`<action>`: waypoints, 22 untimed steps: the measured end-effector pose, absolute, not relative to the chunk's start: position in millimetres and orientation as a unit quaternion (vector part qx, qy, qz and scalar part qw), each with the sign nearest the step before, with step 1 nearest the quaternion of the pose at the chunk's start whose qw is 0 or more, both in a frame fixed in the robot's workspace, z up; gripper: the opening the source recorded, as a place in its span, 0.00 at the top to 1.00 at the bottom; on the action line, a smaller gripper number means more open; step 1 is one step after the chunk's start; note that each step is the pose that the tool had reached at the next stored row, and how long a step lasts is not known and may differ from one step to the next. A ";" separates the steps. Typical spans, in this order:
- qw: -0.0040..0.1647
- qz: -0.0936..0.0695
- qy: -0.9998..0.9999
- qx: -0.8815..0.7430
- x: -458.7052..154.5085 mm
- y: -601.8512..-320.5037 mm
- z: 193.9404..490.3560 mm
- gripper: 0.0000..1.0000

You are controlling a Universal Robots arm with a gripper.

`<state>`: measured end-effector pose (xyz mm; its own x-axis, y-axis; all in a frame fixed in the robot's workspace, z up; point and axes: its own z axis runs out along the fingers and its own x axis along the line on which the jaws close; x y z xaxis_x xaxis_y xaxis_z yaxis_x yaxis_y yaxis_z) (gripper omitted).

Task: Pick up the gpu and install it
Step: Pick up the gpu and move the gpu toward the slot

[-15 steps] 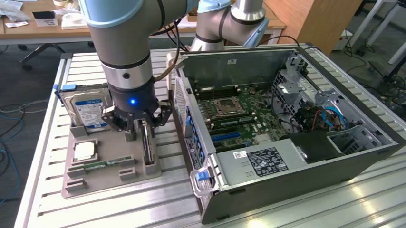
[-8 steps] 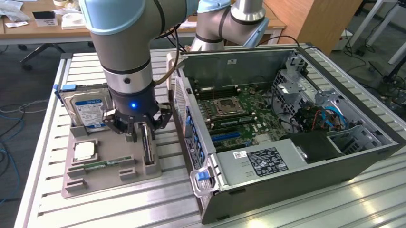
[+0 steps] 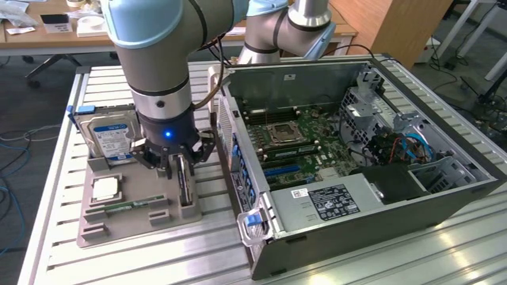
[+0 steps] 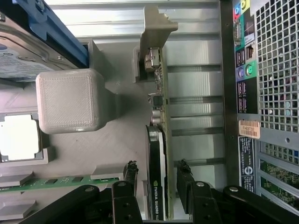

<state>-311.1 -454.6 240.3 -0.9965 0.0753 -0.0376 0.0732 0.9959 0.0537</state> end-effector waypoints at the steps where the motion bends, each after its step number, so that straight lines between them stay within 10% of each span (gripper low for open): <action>1: 0.020 0.026 0.999 0.037 -311.1 -454.3 239.2 0.53; 22: 0.020 0.032 0.999 0.037 -310.8 -444.8 228.1 0.53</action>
